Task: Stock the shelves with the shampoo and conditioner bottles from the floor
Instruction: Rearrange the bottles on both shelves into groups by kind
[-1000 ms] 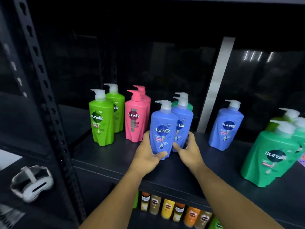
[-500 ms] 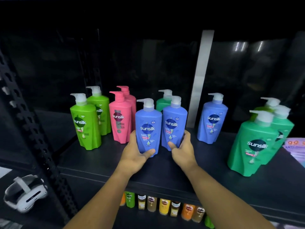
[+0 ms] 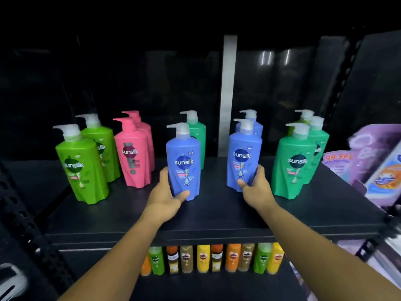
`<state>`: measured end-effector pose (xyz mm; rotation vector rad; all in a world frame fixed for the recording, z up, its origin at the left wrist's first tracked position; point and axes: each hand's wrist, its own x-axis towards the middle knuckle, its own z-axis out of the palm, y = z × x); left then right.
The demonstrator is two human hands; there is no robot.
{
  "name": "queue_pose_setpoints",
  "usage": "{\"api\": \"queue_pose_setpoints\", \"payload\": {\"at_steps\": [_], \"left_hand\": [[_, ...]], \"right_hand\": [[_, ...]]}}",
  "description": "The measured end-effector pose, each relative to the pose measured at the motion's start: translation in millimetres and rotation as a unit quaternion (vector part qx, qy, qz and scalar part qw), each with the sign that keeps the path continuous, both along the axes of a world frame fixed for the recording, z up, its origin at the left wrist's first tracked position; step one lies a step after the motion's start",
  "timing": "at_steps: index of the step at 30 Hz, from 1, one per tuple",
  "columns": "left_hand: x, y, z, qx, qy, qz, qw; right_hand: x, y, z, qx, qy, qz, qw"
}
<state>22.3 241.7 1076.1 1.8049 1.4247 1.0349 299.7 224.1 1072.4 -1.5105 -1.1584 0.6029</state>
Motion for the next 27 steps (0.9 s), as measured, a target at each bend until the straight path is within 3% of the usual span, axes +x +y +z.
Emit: {"api": "queue_pose_setpoints", "payload": {"at_steps": [14,27], "left_hand": [[85.8,7.6,8.8,-0.019,0.001,-0.054,0.998],[105.3,26.0,-4.9,0.009,0.029,-0.032,0.999]], "right_hand": [[-2.5,-2.7,-4.6,0.017,-0.038,-0.124,0.991],[7.8,27.0,-11.6,-0.002,-0.062,-0.143,0.988]]}}
